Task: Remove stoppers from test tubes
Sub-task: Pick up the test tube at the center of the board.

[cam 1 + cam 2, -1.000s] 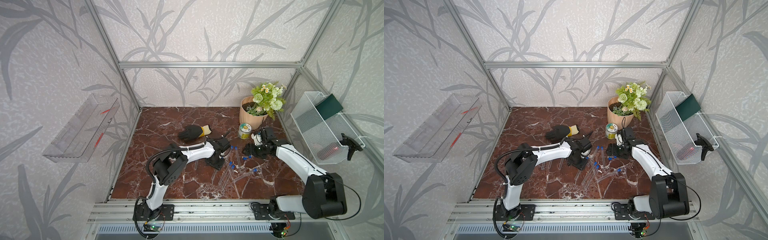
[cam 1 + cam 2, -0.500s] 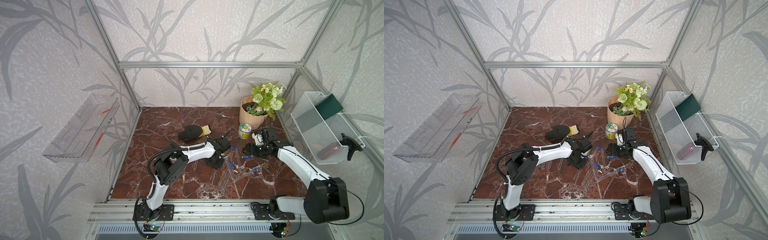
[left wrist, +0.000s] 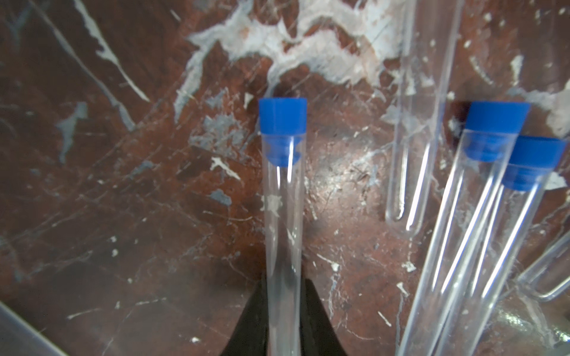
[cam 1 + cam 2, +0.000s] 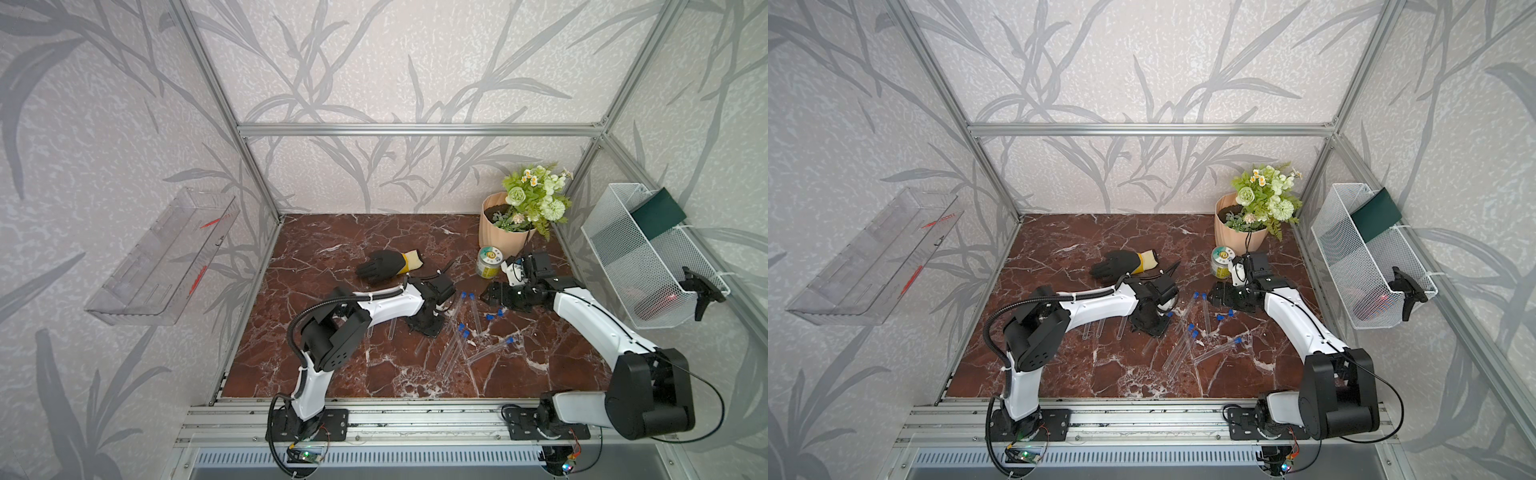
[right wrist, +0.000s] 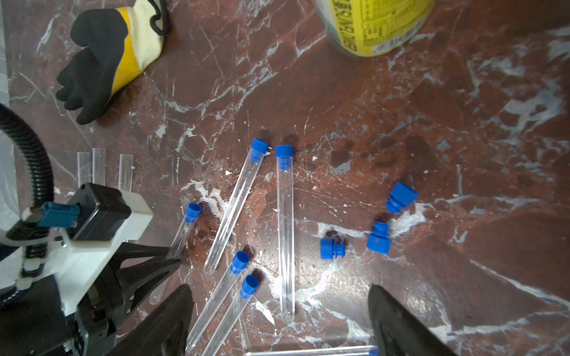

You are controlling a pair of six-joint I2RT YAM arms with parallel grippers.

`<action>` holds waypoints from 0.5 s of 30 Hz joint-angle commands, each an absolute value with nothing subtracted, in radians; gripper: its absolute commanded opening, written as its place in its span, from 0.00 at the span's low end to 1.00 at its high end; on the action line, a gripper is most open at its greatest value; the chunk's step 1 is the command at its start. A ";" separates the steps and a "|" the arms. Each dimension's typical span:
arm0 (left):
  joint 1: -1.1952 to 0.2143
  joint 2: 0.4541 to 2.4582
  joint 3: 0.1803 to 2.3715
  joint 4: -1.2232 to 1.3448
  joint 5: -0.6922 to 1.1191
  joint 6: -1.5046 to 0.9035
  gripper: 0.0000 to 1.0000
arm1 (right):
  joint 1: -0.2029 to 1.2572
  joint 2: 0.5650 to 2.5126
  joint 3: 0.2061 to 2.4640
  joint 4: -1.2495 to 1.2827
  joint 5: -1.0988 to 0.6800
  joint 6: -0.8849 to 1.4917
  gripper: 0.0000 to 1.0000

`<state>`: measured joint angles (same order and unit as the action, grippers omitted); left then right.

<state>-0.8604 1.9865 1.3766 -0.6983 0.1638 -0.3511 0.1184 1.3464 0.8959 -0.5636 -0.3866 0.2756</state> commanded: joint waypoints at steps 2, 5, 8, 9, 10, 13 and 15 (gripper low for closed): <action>-0.837 1.885 1.346 -0.653 0.211 -0.335 0.19 | 0.115 1.313 0.860 -0.500 -0.504 0.275 0.89; -0.828 1.824 1.309 -0.610 0.229 -0.320 0.19 | 0.117 1.305 0.837 -0.437 -0.592 0.283 0.89; -0.822 1.760 1.262 -0.558 0.253 -0.309 0.19 | 0.126 1.322 0.819 -0.369 -0.675 0.315 0.89; -0.822 1.737 1.247 -0.539 0.264 -0.306 0.19 | 0.135 1.334 0.814 -0.340 -0.703 0.333 0.88; -0.822 1.720 1.233 -0.518 0.275 -0.304 0.19 | 0.146 1.346 0.811 -0.314 -0.722 0.350 0.87; -0.821 1.675 1.204 -0.469 0.312 -0.306 0.19 | 0.210 1.387 0.811 -0.228 -0.763 0.403 0.85; -0.818 1.657 1.195 -0.448 0.329 -0.311 0.19 | 0.256 1.414 0.815 -0.168 -0.774 0.444 0.84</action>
<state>-0.8223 1.6882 1.2156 -0.5144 0.2817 -0.3244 0.2050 1.3819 0.8196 -0.2951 -0.6983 0.3756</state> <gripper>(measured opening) 0.191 0.850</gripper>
